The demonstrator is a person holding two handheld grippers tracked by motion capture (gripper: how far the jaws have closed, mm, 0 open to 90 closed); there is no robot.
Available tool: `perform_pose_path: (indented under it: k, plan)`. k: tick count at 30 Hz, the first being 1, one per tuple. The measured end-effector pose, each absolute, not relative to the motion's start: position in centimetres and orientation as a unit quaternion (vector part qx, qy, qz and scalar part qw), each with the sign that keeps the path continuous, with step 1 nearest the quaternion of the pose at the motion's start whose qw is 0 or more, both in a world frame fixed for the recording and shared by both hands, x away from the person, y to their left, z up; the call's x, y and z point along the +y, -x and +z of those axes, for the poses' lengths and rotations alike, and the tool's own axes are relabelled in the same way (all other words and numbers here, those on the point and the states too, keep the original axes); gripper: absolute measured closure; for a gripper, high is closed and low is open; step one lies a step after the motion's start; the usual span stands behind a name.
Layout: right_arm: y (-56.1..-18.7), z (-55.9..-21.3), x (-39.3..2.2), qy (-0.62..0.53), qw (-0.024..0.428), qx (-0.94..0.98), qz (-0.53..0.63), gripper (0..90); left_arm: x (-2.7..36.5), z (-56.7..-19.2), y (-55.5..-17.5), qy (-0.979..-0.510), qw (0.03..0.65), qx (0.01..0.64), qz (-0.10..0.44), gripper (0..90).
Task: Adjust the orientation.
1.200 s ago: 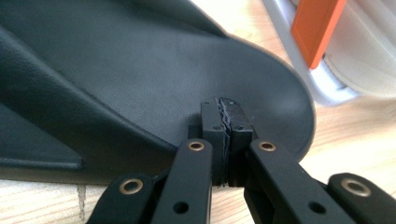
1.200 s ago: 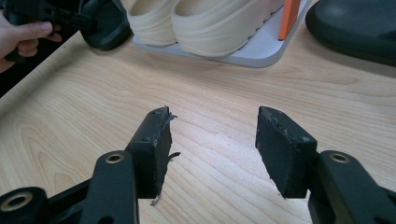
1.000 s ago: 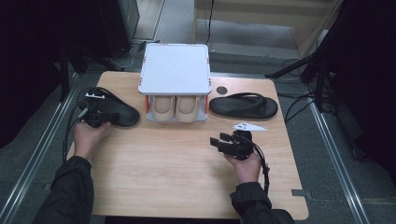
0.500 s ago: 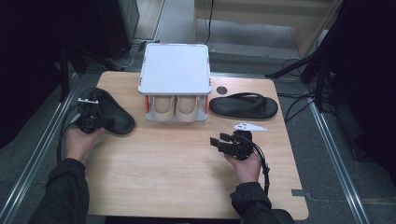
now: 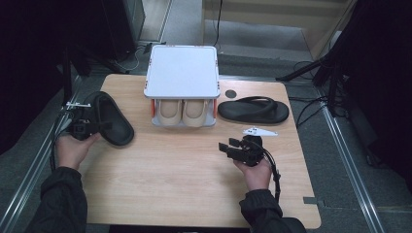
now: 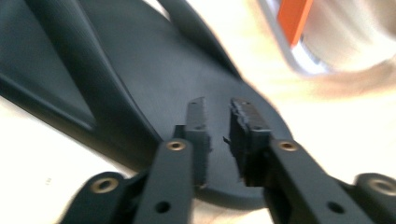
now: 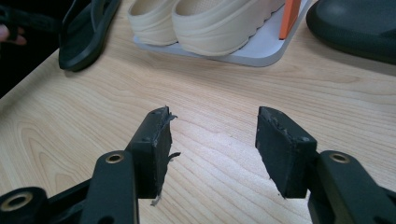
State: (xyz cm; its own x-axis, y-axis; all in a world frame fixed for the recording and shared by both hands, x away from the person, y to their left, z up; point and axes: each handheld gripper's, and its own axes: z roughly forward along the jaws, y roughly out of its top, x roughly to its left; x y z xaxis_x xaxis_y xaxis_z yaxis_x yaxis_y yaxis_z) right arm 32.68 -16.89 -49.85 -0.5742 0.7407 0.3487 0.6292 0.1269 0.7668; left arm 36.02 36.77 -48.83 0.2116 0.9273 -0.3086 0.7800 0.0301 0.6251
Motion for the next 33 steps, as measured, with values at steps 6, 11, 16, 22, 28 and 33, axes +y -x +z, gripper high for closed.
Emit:
perform_pose_path:
  k: [6,11,16,22,28,33]
  plan:
    - [-32.6,-49.9,-16.8,-0.457,0.059,0.75,0.475,46.2,38.1,-48.5,-36.2,-0.684,0.336,0.636,0.124,55.4]
    - [-32.4,-49.8,-16.9,-0.458,0.059,0.753,0.468,46.2,39.5,-49.1,-36.8,-0.671,0.339,0.646,0.138,47.3]
    - [-31.8,-49.9,-17.5,-0.463,0.069,0.747,0.473,46.6,39.4,-49.5,-38.0,-0.669,0.335,0.649,0.137,47.2]
    - [-30.8,-49.9,-18.7,-0.475,0.079,0.739,0.471,46.7,39.4,-50.0,-39.4,-0.665,0.327,0.656,0.143,46.7]
    - [-29.8,-50.0,-20.1,-0.491,0.088,0.725,0.475,46.8,39.9,-50.9,-40.5,-0.655,0.324,0.669,0.135,48.0]
    - [-29.4,-50.0,-20.8,-0.498,0.092,0.718,0.478,46.8,39.9,-51.4,-41.1,-0.657,0.32,0.668,0.141,50.8]
